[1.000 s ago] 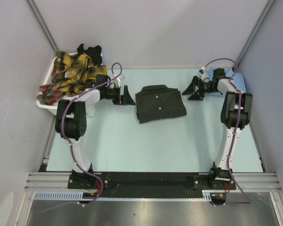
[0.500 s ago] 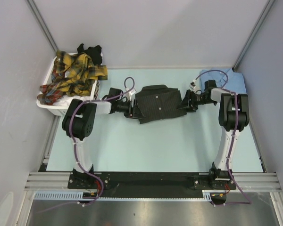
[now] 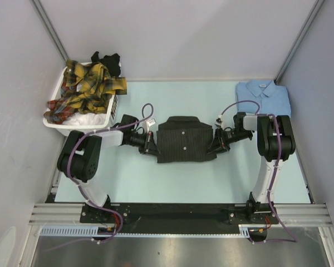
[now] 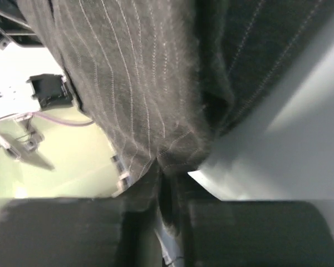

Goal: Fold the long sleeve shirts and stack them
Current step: Fold the shirt

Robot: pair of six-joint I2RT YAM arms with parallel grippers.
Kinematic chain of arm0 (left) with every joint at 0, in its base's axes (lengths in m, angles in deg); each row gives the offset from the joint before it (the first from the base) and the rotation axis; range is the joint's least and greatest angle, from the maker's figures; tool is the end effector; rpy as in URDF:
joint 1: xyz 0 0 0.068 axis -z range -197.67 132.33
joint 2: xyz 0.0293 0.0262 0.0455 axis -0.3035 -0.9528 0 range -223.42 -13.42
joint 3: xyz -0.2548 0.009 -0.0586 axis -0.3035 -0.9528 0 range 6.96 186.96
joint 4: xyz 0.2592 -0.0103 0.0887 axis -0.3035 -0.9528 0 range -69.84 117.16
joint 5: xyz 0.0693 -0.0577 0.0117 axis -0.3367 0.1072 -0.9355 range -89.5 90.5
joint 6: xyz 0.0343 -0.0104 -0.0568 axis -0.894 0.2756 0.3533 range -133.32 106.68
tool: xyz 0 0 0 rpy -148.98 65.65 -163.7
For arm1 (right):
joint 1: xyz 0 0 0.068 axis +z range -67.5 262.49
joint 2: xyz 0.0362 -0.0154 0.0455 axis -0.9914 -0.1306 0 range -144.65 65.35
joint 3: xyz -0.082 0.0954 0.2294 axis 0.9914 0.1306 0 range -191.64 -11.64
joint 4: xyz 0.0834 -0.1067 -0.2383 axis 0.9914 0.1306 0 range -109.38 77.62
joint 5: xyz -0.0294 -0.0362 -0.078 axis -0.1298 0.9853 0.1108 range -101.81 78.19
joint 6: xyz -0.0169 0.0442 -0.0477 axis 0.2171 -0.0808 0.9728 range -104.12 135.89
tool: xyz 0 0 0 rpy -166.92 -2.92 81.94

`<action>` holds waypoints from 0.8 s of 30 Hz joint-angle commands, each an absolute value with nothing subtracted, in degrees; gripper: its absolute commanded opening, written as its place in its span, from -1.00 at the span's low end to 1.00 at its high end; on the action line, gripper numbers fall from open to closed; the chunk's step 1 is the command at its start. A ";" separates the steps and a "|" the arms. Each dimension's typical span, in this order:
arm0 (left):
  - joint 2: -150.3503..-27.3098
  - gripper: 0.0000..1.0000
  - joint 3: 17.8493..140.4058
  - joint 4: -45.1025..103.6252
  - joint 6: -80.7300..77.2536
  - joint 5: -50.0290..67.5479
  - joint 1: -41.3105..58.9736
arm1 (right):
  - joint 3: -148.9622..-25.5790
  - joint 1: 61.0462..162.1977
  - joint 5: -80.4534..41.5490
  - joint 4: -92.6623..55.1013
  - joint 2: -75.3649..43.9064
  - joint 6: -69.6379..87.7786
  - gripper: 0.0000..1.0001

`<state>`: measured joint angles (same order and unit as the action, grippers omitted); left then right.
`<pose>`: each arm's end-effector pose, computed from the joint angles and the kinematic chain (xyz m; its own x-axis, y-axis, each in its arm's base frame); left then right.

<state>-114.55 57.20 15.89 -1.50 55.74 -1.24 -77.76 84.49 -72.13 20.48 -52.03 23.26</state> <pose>0.3013 -0.1347 0.1059 -0.9385 0.1549 -0.3085 0.3444 0.4803 -0.8066 0.3409 0.0584 0.0731 -0.9909 -0.0981 -0.0922 -0.1286 0.4869 0.8639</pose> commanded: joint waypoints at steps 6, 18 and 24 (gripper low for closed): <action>-105.45 0.14 57.75 5.45 -11.98 54.73 -6.67 | -82.64 79.34 -70.53 40.82 -47.15 38.98 0.25; -118.09 0.18 76.21 7.73 -15.51 47.52 -7.03 | -105.49 81.78 -66.57 35.47 -56.10 41.11 0.25; -123.81 0.19 79.82 8.35 -14.20 48.66 -6.42 | -106.03 84.95 -65.42 34.06 -58.31 42.60 0.24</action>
